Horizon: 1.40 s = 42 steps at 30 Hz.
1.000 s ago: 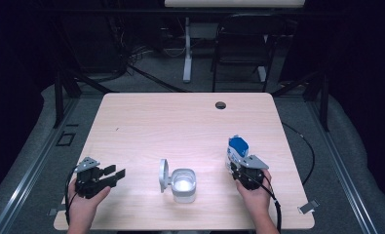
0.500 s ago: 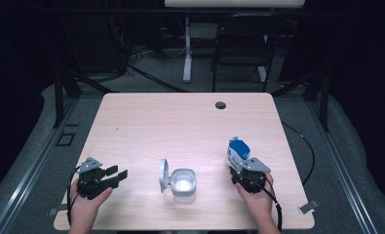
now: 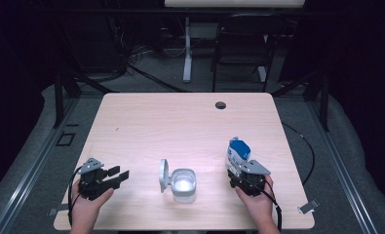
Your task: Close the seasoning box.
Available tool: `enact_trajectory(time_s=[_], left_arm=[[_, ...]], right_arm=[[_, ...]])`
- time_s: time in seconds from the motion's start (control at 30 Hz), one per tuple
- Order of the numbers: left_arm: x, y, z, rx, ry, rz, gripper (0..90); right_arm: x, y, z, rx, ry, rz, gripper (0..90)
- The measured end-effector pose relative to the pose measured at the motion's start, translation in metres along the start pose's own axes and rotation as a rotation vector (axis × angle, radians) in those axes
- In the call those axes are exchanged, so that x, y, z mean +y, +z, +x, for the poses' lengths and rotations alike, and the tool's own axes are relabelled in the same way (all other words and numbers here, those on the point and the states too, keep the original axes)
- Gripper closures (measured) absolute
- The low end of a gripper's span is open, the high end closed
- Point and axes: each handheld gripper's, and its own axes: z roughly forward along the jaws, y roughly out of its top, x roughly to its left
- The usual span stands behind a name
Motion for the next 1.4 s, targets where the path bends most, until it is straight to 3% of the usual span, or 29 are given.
enact_trajectory(time_s=[0.17,0.53,0.83,1.4], left_arm=[[0.003,-0.001,-0.007,-0.013,0.018,-0.008,54.9],[0.010,-0.002,-0.026,-0.069,0.069,-0.003,69.2],[0.015,0.001,-0.048,-0.129,0.144,0.024,90.0],[0.023,0.003,-0.081,-0.214,0.205,0.005,90.0]], right_arm=[[0.001,-0.003,0.001,0.011,0.005,-0.008,40.7],[-0.002,-0.011,0.004,0.009,-0.017,-0.021,39.3],[-0.007,-0.017,0.003,-0.002,-0.017,-0.038,38.0],[-0.009,-0.027,0.000,0.006,0.024,-0.061,37.0]])
